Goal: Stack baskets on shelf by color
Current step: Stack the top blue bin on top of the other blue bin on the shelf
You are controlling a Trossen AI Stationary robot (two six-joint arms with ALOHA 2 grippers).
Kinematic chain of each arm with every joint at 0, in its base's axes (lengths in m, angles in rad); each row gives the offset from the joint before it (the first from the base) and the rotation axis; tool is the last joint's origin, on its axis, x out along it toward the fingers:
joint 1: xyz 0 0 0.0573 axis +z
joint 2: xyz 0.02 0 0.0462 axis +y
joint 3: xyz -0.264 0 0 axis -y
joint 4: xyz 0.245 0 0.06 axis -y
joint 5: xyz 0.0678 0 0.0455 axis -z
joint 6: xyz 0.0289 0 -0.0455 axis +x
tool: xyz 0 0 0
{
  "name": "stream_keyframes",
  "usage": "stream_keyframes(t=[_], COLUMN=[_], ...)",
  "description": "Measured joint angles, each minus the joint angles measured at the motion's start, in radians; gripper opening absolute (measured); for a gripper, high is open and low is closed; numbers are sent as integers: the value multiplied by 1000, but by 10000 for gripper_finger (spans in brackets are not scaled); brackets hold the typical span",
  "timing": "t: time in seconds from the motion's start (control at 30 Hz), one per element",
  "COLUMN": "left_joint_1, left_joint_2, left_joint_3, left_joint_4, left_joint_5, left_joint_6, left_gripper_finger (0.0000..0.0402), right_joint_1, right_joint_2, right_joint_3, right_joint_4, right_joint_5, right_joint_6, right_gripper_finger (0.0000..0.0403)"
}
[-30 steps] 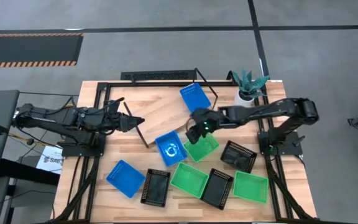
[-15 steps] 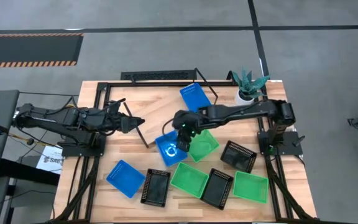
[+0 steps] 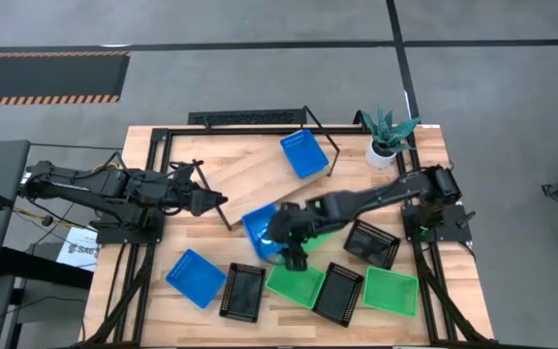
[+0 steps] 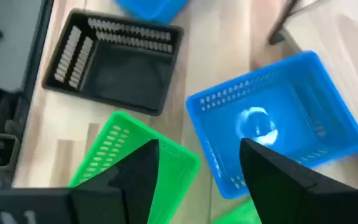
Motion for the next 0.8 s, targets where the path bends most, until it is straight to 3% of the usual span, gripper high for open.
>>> stream_keyframes(t=[0.27, 0.8], left_joint_1=[0, 0], left_joint_2=[0, 0], left_joint_3=[0, 0], left_joint_4=[-30, -29], left_joint_5=[30, 22], left_joint_6=[70, 70], left_gripper_finger=[267, 267], right_joint_1=[31, 17], right_joint_2=[127, 210], right_joint_3=[0, 2], right_joint_4=[90, 89], right_joint_5=[42, 29], right_joint_6=[-131, -125], right_gripper_finger=[239, 239])
